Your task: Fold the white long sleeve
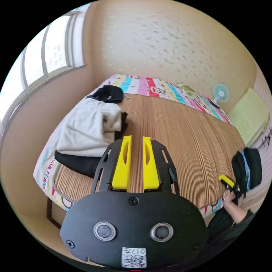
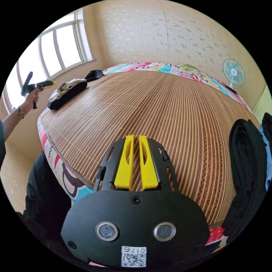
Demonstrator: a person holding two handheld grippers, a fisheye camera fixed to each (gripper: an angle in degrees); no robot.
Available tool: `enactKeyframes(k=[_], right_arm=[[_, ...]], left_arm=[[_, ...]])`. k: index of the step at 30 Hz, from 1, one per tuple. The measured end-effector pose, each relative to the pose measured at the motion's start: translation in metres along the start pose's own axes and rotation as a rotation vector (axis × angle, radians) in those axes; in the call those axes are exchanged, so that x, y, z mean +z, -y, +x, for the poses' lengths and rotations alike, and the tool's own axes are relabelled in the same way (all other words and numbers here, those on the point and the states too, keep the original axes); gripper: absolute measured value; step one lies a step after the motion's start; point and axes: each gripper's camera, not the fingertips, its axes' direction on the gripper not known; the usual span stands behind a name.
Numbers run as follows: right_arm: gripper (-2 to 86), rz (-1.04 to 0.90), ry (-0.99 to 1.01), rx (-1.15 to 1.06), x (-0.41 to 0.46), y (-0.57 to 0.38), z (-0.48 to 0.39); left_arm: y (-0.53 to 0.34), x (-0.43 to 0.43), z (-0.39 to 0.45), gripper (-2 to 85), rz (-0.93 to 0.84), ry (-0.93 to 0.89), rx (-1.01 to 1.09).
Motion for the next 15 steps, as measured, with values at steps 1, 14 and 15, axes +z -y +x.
enactKeyframes(k=[1,14,15], right_arm=[[3.2,0.000,-0.012,-0.008,0.001,0.000,-0.003],[1.7,-0.003,0.013,-0.015,0.015,-0.005,-0.008],[1.7,-0.001,0.009,-0.018,0.015,-0.006,-0.008]], left_arm=[[0.011,0.006,-0.007,8.8,-0.002,0.030,-0.036],[-0.019,0.070,0.048,4.9,-0.070,0.166,-0.119],[-0.041,0.057,0.065,4.8,-0.067,0.173,-0.063]])
